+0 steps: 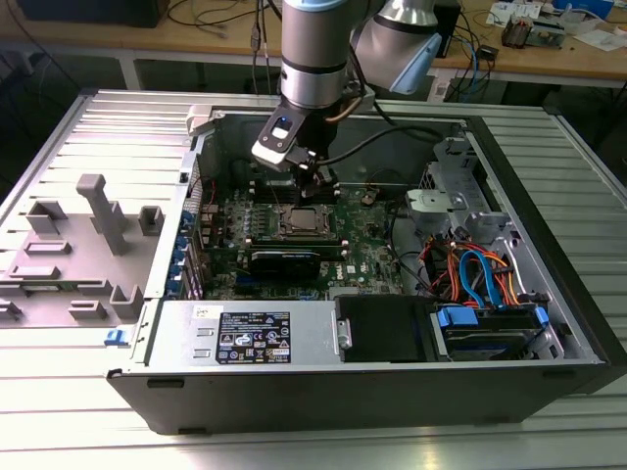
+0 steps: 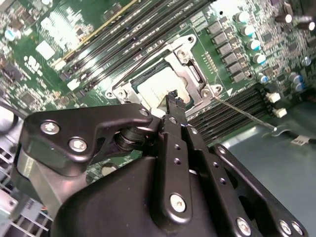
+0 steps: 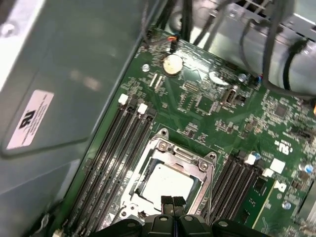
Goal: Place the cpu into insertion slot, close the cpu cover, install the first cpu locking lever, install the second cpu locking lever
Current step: 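Install the first cpu locking lever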
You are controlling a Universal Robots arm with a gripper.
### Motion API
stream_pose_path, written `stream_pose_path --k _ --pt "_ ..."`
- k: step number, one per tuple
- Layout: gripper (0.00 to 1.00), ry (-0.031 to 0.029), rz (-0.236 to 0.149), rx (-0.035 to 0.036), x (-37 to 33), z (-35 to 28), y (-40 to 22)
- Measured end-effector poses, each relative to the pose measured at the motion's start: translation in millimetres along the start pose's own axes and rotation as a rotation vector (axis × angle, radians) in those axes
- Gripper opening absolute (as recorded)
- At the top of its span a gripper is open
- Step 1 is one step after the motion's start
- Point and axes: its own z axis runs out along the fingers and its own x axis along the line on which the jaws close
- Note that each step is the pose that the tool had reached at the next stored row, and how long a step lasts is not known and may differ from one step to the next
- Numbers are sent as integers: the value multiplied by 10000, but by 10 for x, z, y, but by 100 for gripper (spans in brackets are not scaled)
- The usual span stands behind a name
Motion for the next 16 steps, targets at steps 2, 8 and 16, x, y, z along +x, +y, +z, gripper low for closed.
stream_pose_path --k 2,8,16 --pt "11 -7 -66 -8 0 -6 0" --pt "11 -26 -264 -29 -2 -70 -2" --pt "11 -61 -2096 -79 -2 -71 -1"
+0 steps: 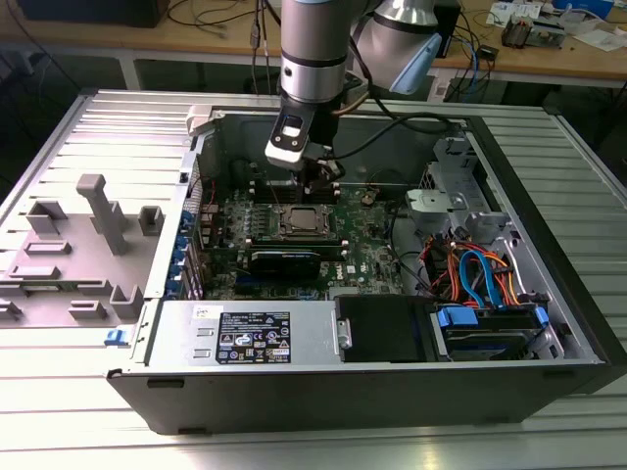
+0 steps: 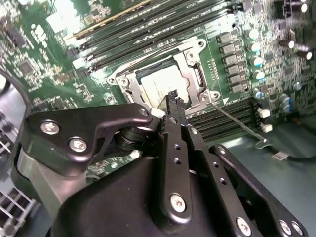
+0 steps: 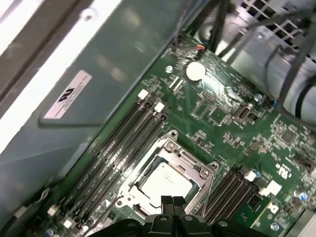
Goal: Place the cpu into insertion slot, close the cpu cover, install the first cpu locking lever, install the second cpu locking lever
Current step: 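Install the first cpu locking lever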
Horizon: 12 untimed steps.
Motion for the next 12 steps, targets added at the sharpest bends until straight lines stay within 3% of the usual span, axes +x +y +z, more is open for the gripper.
stream_pose_path --k 4,8,12 --pt "11 -13 -747 -18 0 0 0" --pt "11 -20 -1140 -28 0 0 0" --pt "11 -38 -2117 -52 -1 1 -1"
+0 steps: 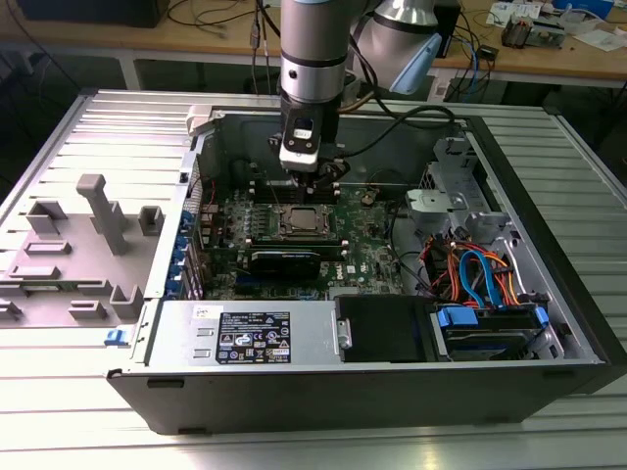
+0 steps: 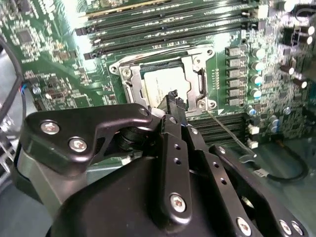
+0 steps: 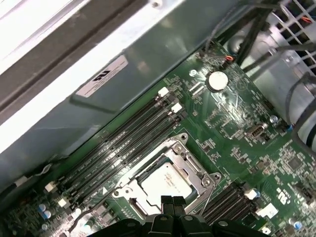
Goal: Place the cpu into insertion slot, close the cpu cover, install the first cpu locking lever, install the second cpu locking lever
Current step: 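Install the first cpu locking lever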
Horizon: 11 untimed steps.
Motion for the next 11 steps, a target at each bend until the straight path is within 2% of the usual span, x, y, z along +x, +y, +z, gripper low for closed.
stream_pose_path --k 3,9,11 --pt "11 -13 -719 -18 0 1 0" --pt "11 -12 -833 -24 -2 -42 -3" --pt "11 -19 -1138 -34 -3 -41 -2"
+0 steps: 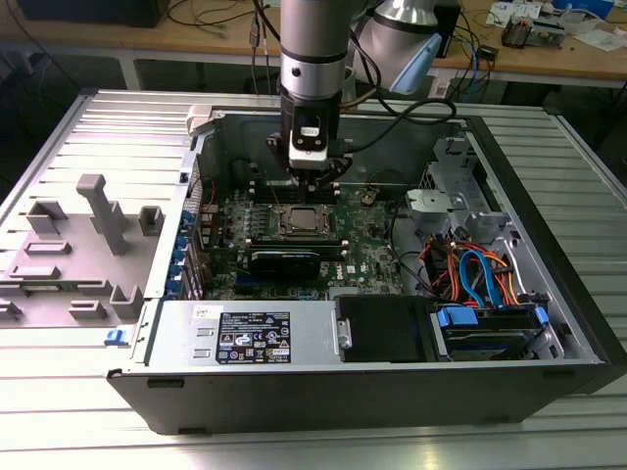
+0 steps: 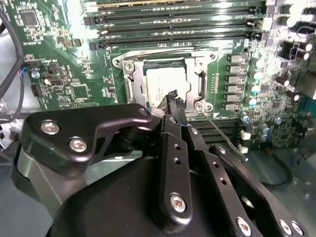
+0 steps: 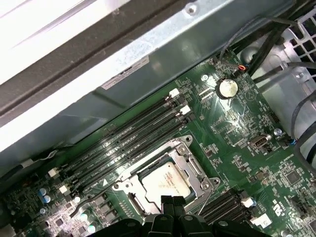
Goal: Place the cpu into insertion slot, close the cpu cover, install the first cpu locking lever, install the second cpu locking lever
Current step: 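Install the first cpu locking lever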
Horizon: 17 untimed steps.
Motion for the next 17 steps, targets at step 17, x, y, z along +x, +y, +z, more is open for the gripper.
stream_pose_path --k 17 --pt "11 -59 -3403 -80 1 7 -1"
